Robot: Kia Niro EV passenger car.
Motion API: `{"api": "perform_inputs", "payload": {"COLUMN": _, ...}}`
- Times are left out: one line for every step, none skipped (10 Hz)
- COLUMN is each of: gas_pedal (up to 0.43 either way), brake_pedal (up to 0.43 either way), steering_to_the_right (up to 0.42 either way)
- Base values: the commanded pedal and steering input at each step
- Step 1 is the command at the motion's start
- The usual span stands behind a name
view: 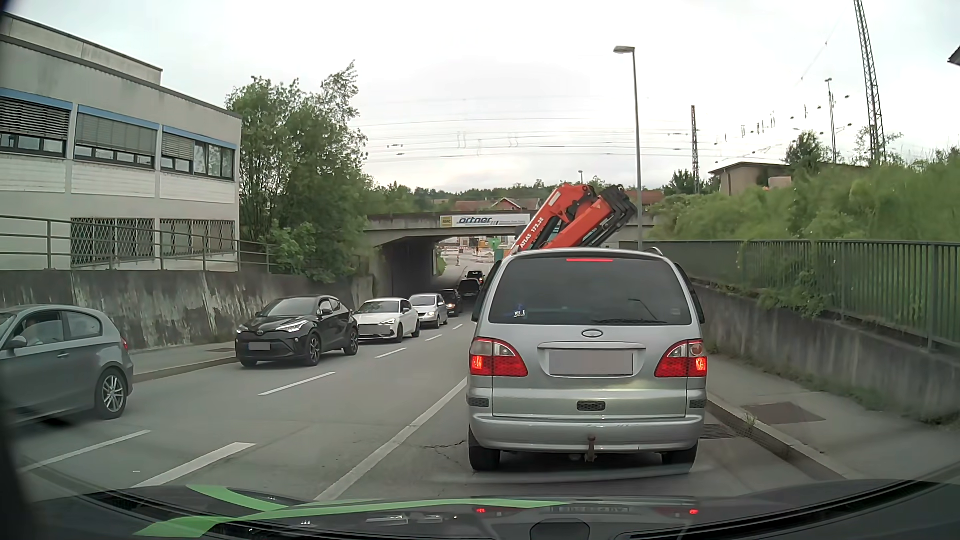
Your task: Follow the waypoints while adhering to traffic rules and regulations
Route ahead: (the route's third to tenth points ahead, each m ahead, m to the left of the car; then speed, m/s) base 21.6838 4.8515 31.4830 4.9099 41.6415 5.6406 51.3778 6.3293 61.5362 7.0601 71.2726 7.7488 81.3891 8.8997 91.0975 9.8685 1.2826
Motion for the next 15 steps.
{"api": "perform_inputs", "payload": {"gas_pedal": 0.000, "brake_pedal": 0.262, "steering_to_the_right": 0.160}}
{"api": "perform_inputs", "payload": {"gas_pedal": 0.000, "brake_pedal": 0.268, "steering_to_the_right": 0.147}}
{"api": "perform_inputs", "payload": {"gas_pedal": 0.000, "brake_pedal": 0.274, "steering_to_the_right": 0.136}}
{"api": "perform_inputs", "payload": {"gas_pedal": 0.000, "brake_pedal": 0.287, "steering_to_the_right": 0.131}}
{"api": "perform_inputs", "payload": {"gas_pedal": 0.000, "brake_pedal": 0.293, "steering_to_the_right": 0.130}}
{"api": "perform_inputs", "payload": {"gas_pedal": 0.000, "brake_pedal": 0.293, "steering_to_the_right": 0.128}}
{"api": "perform_inputs", "payload": {"gas_pedal": 0.000, "brake_pedal": 0.287, "steering_to_the_right": 0.127}}
{"api": "perform_inputs", "payload": {"gas_pedal": 0.000, "brake_pedal": 0.293, "steering_to_the_right": 0.127}}
{"api": "perform_inputs", "payload": {"gas_pedal": 0.000, "brake_pedal": 0.293, "steering_to_the_right": 0.126}}
{"api": "perform_inputs", "payload": {"gas_pedal": 0.000, "brake_pedal": 0.293, "steering_to_the_right": 0.123}}
{"api": "perform_inputs", "payload": {"gas_pedal": 0.000, "brake_pedal": 0.293, "steering_to_the_right": 0.122}}
{"api": "perform_inputs", "payload": {"gas_pedal": 0.000, "brake_pedal": 0.293, "steering_to_the_right": 0.122}}
{"api": "perform_inputs", "payload": {"gas_pedal": 0.000, "brake_pedal": 0.293, "steering_to_the_right": 0.122}}
{"api": "perform_inputs", "payload": {"gas_pedal": 0.000, "brake_pedal": 0.293, "steering_to_the_right": 0.122}}
{"api": "perform_inputs", "payload": {"gas_pedal": 0.000, "brake_pedal": 0.293, "steering_to_the_right": 0.122}}
